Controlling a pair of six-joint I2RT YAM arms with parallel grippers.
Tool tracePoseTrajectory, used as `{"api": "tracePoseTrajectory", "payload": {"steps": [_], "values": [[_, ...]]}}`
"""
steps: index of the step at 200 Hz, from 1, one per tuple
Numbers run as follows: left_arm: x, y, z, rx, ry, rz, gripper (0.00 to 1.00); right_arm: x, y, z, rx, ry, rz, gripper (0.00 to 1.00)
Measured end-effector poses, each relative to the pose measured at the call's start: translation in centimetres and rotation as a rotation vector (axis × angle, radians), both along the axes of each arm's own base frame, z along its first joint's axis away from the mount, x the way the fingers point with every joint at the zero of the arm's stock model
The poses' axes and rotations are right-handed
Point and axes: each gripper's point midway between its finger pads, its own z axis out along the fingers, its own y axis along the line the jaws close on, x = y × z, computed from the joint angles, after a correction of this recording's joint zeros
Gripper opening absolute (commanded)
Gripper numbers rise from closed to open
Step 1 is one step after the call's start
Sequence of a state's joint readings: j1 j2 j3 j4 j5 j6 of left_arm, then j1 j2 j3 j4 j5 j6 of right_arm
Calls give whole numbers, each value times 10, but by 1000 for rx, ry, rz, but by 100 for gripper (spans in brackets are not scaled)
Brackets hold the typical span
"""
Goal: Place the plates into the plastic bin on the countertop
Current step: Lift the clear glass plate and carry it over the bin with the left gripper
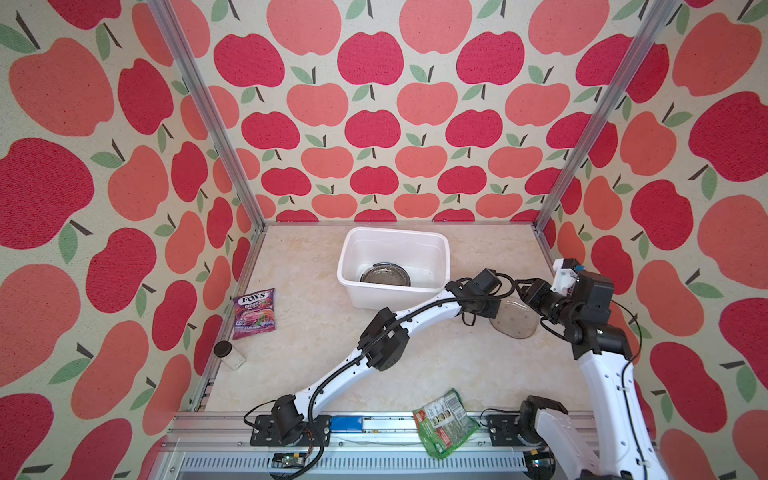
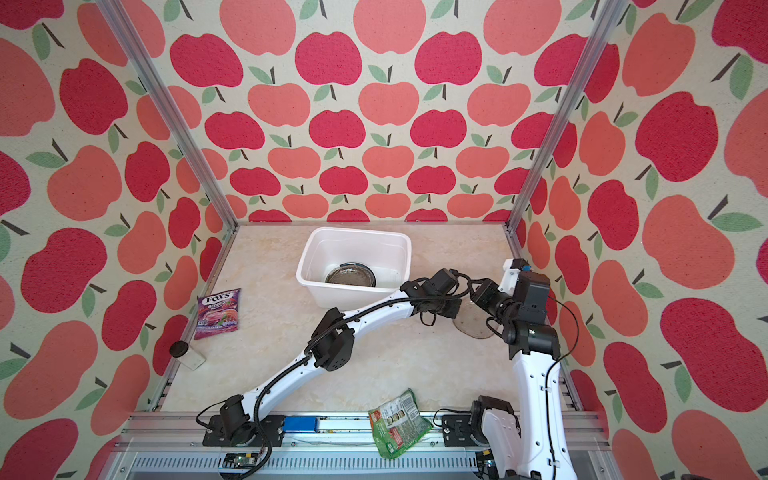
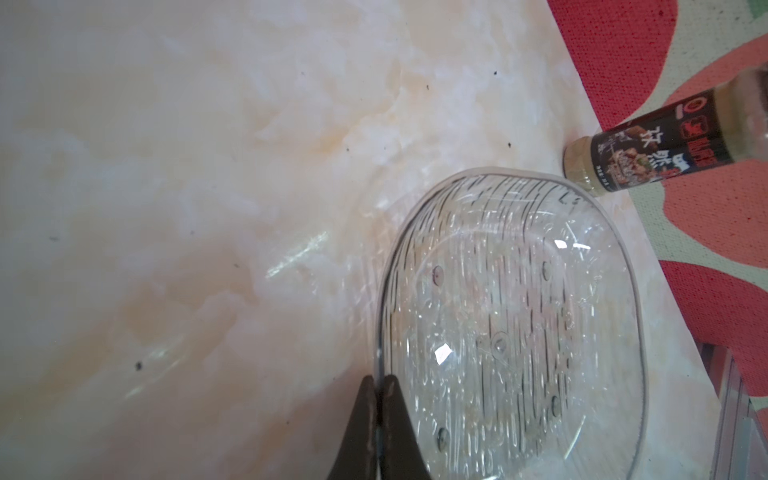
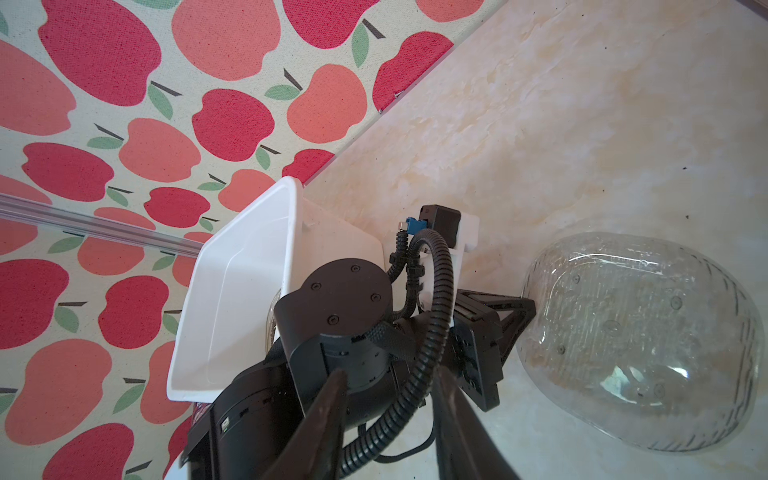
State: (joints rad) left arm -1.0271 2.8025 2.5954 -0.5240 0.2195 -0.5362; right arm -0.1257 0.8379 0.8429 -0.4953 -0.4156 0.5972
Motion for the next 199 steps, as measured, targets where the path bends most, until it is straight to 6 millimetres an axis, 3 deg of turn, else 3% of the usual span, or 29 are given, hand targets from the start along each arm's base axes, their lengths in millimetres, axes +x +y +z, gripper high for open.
{"api": "tracePoseTrajectory", "payload": {"steps": [32,61,79,107,162,199], "values": [[-10,7,3,18,23,-30,0,-1,2,3,15,5,5,37],[-24,24,6,60,62,-73,0,4,3,18,27,-11,8,37],[-31,33,17,80,72,-105,0,9,3,25,41,-13,8,37],[-40,45,58,67,52,-150,0,19,2,34,59,-13,-2,37],[-47,69,172,-47,-64,-196,0,36,-17,58,71,-50,-71,37],[-30,101,202,-49,-94,-140,0,48,-30,61,76,-52,-131,36]]}}
